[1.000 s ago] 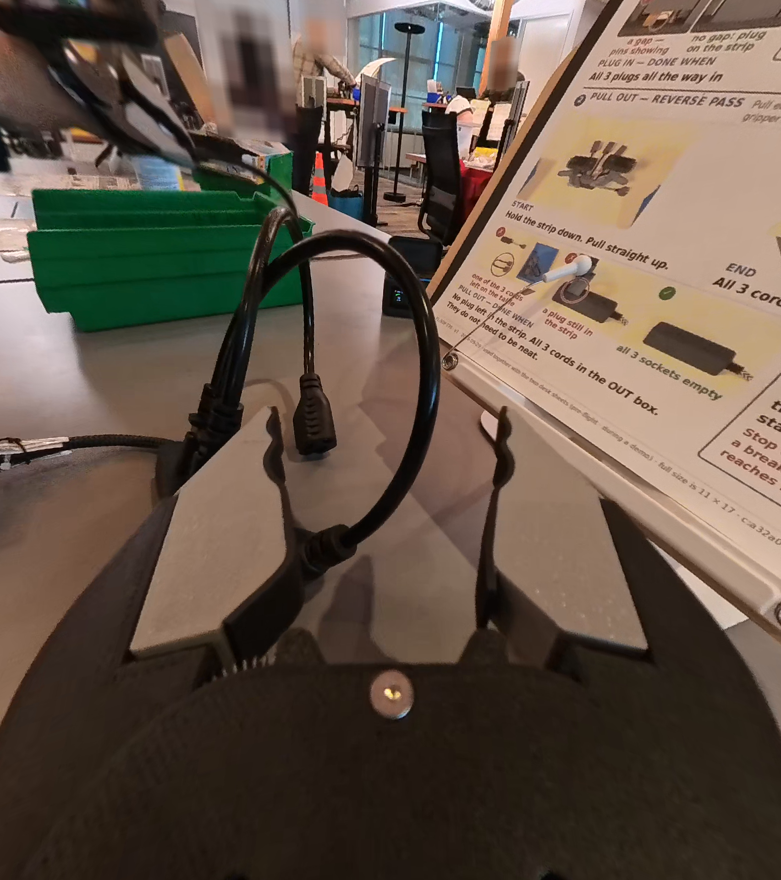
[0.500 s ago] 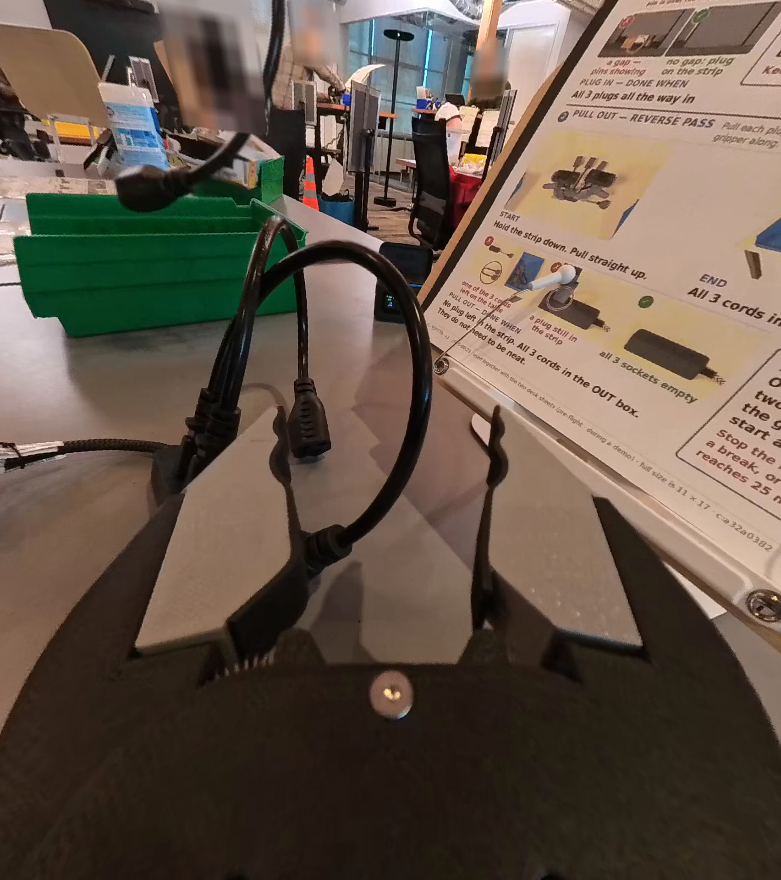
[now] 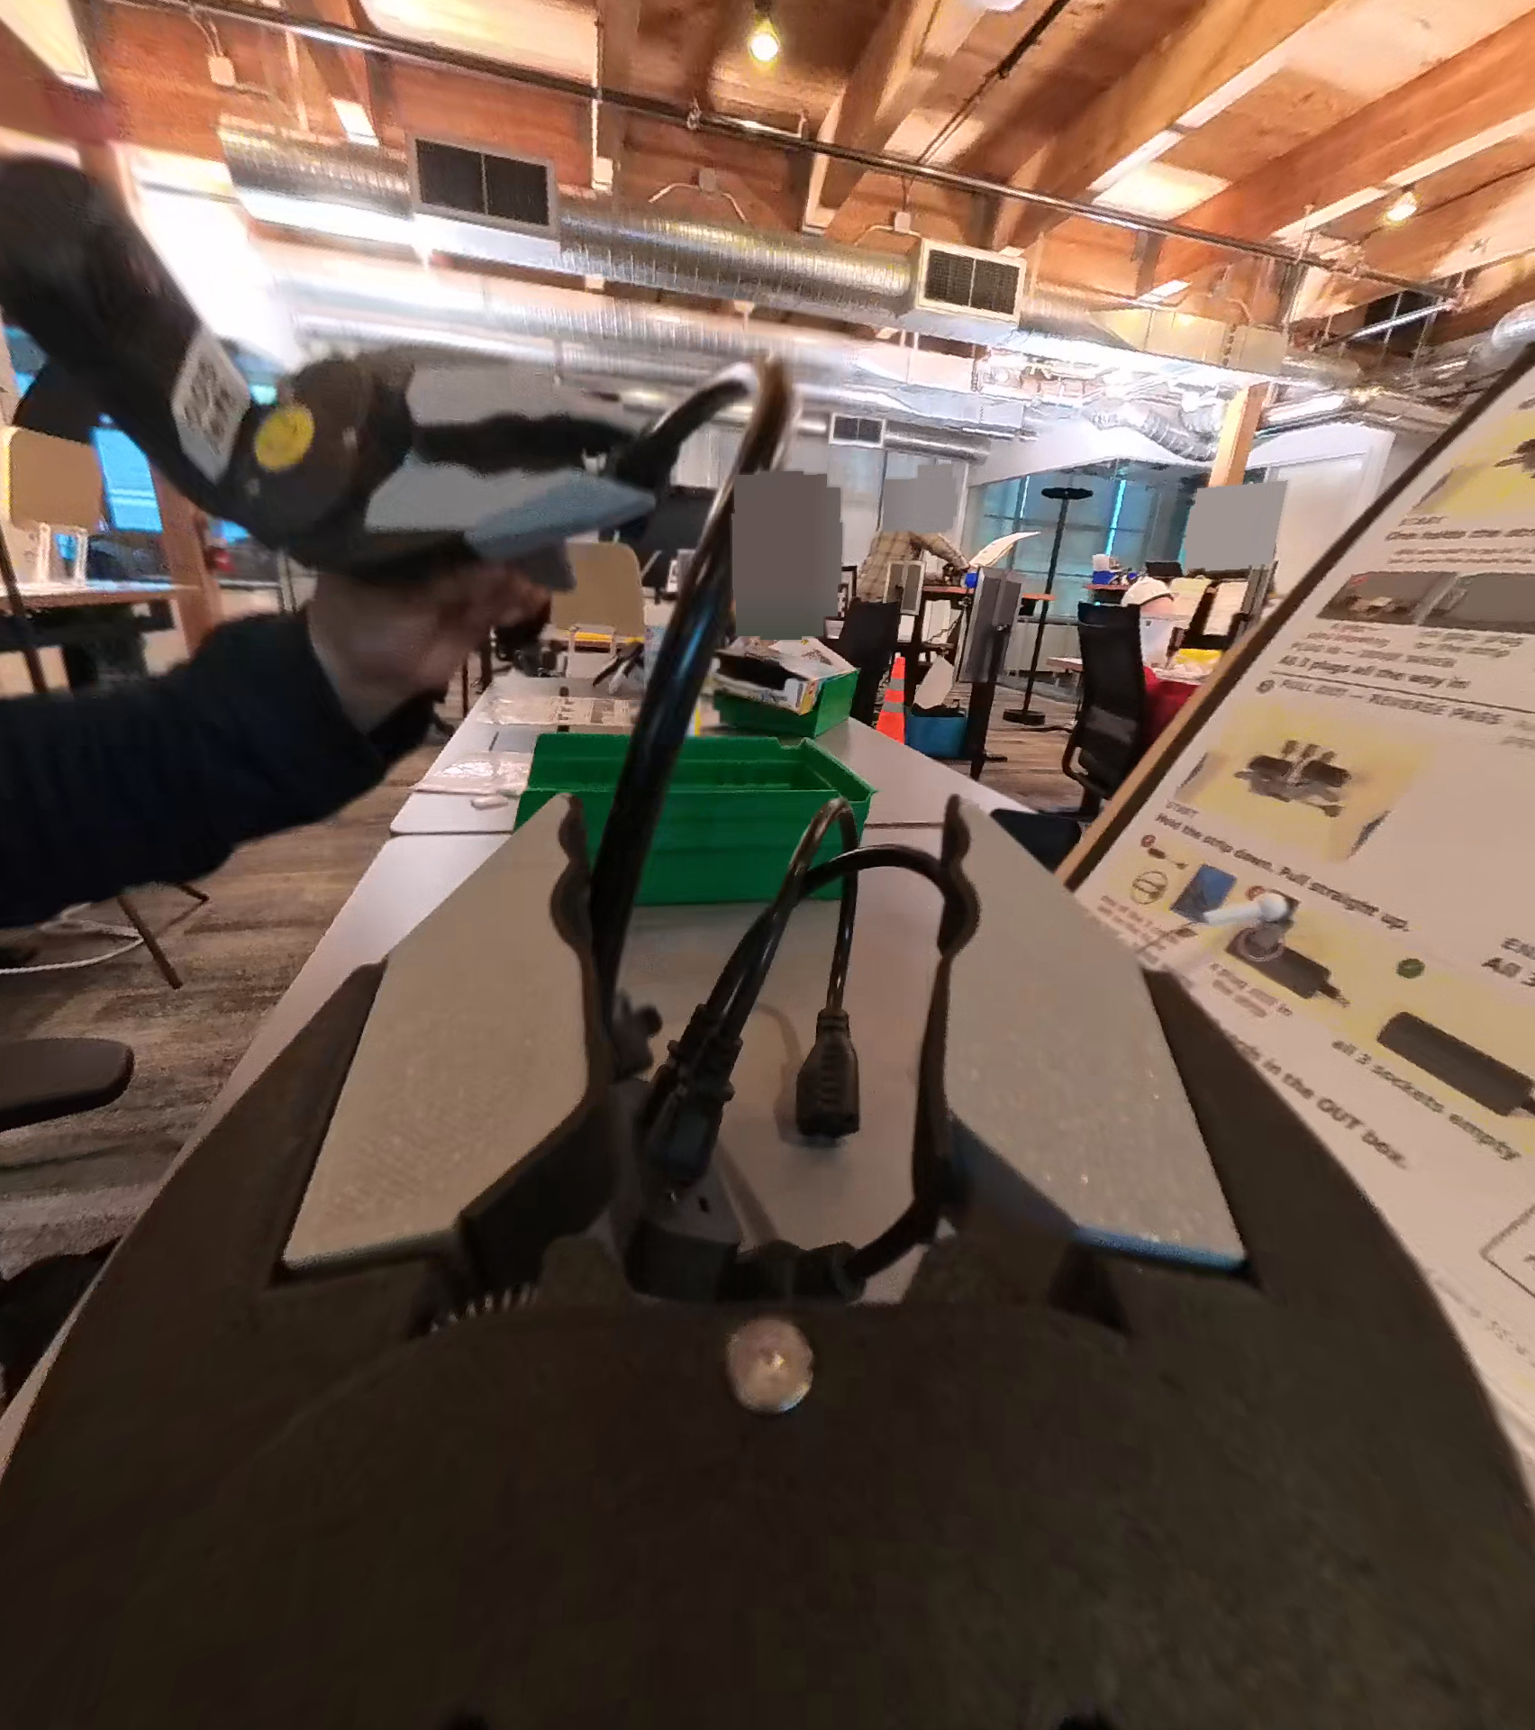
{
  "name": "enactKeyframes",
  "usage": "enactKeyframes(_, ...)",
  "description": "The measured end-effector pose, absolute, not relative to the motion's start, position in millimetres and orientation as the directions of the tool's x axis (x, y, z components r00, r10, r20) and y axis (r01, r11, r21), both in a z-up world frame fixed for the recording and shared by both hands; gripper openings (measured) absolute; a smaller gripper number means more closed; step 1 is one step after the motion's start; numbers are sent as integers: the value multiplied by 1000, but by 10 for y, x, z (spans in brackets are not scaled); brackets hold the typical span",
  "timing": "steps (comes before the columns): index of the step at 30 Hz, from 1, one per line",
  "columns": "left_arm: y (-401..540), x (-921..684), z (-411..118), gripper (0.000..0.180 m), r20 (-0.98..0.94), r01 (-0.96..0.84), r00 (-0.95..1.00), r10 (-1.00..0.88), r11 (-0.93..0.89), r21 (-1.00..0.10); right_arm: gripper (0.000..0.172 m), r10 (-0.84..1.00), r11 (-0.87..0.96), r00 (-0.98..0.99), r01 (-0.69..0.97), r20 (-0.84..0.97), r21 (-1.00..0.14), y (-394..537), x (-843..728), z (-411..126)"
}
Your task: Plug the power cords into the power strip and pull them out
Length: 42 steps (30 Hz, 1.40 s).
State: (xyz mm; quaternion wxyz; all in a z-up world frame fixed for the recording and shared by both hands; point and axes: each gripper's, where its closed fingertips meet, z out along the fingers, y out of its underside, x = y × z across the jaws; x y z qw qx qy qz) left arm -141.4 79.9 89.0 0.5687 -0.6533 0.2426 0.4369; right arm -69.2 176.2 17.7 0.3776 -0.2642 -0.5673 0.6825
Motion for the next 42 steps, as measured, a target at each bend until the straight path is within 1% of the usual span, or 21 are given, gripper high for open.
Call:
enactKeyframes(3,928,-1247,666,12,-834,-833,519,186,-105,-542,75,813,-104,-580,-225,47,-969,1855,-654,224)
enactKeyframes(5,999,-1229,532,12,-814,-823,546,198,-57,-566,73,789,-117,-613,-224,46,-967,1834,-617,230)
enactKeyframes(9,1103,-1245,394,12,-752,-771,631,193,41,-636,69,597,-93,-797,-184,94,-978,1500,-366,144)
enactKeyframes(10,1119,-1276,381,12,-741,-762,642,197,53,-646,71,584,-81,-807,-166,88,-983,1472,-361,115)
enactKeyframes(13,1161,-1374,291,12,-719,-740,669,189,77,-668,66,614,-55,-785,-141,77,-988,1460,-444,57)
enactKeyframes(16,1206,-1346,61,13,-739,-749,662,129,87,-656,51,646,-40,-763,-81,36,-996,1417,-577,-48)
enactKeyframes(18,1244,-1273,-118,12,-774,-779,627,84,56,-625,26,660,-13,-751,-52,30,-999,1359,-639,-121)
enactKeyframes(20,1275,-1336,-245,13,-776,-778,627,73,2,-628,26,686,12,-727,-35,34,-999,1344,-684,-158)
enactKeyframes(22,1277,-1361,-324,13,-721,-721,693,9,1,-693,22,709,36,-704,4,23,-999,1364,-723,-202)
enactKeyframes(24,1262,-1316,-423,17,-611,-615,785,-106,-6,-789,14,724,73,-689,14,43,-997,1387,-730,-234)
enactKeyframes(25,1237,-1276,-433,18,-553,-559,820,-150,3,-829,10,724,101,-686,3,71,-995,1388,-718,-243)
enactKeyframes(26,1202,-1228,-440,15,-503,-511,842,-198,10,-859,6,718,134,-688,-17,109,-991,1385,-689,-242)
enactKeyframes(27,1160,-1168,-441,13,-464,-476,850,-250,17,-879,6,710,169,-688,-42,151,-985,1380,-652,-232)
enactKeyframes(30,1062,-1059,-400,23,-370,-383,863,-345,32,-923,4,683,236,-690,-104,241,-966,1360,-536,-163)
enactKeyframes(32,1037,-1067,-381,22,-330,-341,875,-354,33,-939,4,663,252,-700,-126,266,-959,1345,-465,-131)
enactKeyframes(35,1006,-1021,-445,25,-264,-292,867,-422,-2,-957,3,662,252,-694,-147,282,-956,1385,-410,-85)
enactKeyframes(39,976,-848,-550,25,-101,-170,827,-554,-74,-983,3,697,267,-661,-120,278,-956,1493,-469,-142)
enactKeyframes(42,965,-745,-684,25,-25,-146,789,-614,-148,-978,4,716,303,-639,-77,280,-950,1548,-548,-251)
